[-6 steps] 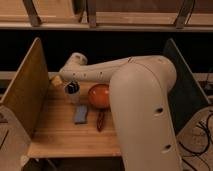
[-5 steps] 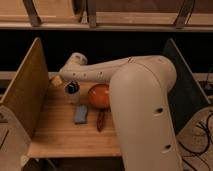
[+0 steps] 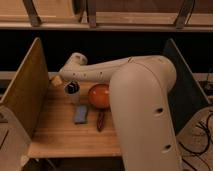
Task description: Pick up the ceramic bowl
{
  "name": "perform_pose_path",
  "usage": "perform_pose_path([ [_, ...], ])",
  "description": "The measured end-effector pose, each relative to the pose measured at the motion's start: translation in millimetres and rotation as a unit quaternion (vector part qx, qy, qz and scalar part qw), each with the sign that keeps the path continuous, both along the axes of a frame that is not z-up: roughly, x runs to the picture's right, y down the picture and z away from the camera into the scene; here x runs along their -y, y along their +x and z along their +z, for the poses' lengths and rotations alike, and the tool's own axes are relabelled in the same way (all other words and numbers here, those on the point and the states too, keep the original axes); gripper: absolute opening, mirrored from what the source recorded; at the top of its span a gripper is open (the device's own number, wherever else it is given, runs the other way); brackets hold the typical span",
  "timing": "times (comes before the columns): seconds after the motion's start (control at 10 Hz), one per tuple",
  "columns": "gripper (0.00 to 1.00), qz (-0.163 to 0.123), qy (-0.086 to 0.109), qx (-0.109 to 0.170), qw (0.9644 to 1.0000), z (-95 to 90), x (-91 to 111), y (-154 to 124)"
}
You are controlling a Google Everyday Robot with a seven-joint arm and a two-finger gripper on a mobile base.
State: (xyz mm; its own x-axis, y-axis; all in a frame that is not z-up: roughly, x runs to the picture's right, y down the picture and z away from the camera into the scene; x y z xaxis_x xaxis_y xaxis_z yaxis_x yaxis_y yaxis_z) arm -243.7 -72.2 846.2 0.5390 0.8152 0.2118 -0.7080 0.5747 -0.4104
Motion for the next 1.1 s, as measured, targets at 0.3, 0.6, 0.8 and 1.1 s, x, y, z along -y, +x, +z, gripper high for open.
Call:
perform_pose_path([
  [0.3,0.8,0.0,0.0,0.0,1.0,0.0,0.0,0.0],
  [0.6,0.8,-0.001,0.001,0.0,1.0,-1.0,0.7,-0.8],
  [0.8,0.8,-0.018,0.0,-0.009,0.9998,-2.3,0.4,-2.2],
  [1.1,0.8,-0.084,-0.034,-0.088,0.9919,2.4,-2.8,24.2],
])
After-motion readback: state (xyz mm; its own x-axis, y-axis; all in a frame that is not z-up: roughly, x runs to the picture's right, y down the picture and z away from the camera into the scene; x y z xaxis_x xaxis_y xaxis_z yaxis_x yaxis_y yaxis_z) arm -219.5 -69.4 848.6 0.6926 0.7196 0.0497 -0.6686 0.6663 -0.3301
